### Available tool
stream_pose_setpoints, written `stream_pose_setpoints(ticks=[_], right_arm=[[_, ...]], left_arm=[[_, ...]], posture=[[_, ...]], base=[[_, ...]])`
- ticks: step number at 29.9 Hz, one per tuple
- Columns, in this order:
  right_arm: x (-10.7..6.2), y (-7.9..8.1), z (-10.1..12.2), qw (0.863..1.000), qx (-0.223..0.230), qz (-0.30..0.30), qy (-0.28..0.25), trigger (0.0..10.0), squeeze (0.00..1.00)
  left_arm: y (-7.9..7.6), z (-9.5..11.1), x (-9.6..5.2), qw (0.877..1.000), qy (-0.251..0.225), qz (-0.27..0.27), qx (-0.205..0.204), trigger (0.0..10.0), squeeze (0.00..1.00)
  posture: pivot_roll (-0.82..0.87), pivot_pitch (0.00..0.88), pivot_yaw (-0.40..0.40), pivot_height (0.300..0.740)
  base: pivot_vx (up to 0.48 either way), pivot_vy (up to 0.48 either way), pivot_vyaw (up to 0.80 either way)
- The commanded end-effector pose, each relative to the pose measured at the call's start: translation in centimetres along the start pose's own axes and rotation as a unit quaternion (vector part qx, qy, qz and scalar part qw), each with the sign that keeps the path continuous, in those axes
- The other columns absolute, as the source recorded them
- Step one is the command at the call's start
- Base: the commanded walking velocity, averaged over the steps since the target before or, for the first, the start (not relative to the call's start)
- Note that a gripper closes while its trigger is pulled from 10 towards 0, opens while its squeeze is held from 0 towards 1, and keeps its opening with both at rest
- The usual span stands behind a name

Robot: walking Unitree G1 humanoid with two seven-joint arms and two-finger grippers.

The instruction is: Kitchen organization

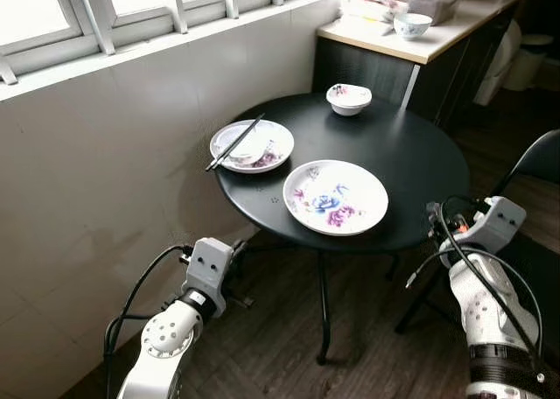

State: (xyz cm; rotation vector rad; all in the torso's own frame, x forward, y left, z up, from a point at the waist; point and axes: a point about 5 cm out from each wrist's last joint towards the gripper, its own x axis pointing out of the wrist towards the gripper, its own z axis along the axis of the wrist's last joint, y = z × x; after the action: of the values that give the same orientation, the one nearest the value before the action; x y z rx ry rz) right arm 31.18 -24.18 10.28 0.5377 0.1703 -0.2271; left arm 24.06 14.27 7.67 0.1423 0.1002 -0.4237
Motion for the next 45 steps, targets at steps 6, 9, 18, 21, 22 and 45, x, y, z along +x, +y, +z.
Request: stream_pose_setpoints(ticks=[6, 9, 18, 21, 22, 45], right_arm=[[2.3, -0.8, -0.4, 0.996, 0.077, -0.008, 0.041, 10.0, 0.00], [2.8, -0.5, -0.7, 0.994, 0.095, 0.006, 0.057, 10.0, 0.00], [3.9, 1.5, -2.1, 0.989, 0.106, 0.045, 0.097, 10.0, 0.00], [4.0, 2.5, -2.8, 0.987, 0.097, 0.065, 0.112, 10.0, 0.00], [4.1, 2.7, -2.9, 0.986, 0.097, 0.069, 0.115, 10.0, 0.00], [4.2, 3.1, -4.3, 0.975, 0.144, 0.058, 0.160, 7.6, 0.00]], left_arm=[[-0.1, -0.1, 0.1, 1.000, 0.005, -0.001, 0.000, 10.0, 0.00], [-0.1, -0.2, 0.1, 1.000, 0.005, -0.001, 0.001, 10.0, 0.00], [-0.3, -0.2, 0.0, 1.000, 0.006, -0.003, -0.001, 10.0, 0.00], [-0.4, -0.2, 0.0, 1.000, 0.006, -0.003, -0.001, 10.0, 0.00], [-0.4, -0.2, 0.0, 1.000, 0.006, -0.003, -0.001, 10.0, 0.00], [-0.7, -0.3, 0.0, 1.000, 0.007, -0.004, -0.007, 10.0, 0.00]], posture=[[0.13, 0.000, -0.038, 0.740], [0.14, 0.000, -0.039, 0.740], [0.15, 0.000, -0.044, 0.740], [0.15, 0.000, -0.046, 0.740], [0.15, 0.000, -0.046, 0.740], [0.16, 0.000, -0.057, 0.740]], base=[[0.000, 0.000, 0.00], [0.000, 0.000, 0.00], [0.000, 0.000, 0.00], [0.000, 0.000, 0.00], [0.000, 0.000, 0.00], [0.000, 0.000, 0.00]])
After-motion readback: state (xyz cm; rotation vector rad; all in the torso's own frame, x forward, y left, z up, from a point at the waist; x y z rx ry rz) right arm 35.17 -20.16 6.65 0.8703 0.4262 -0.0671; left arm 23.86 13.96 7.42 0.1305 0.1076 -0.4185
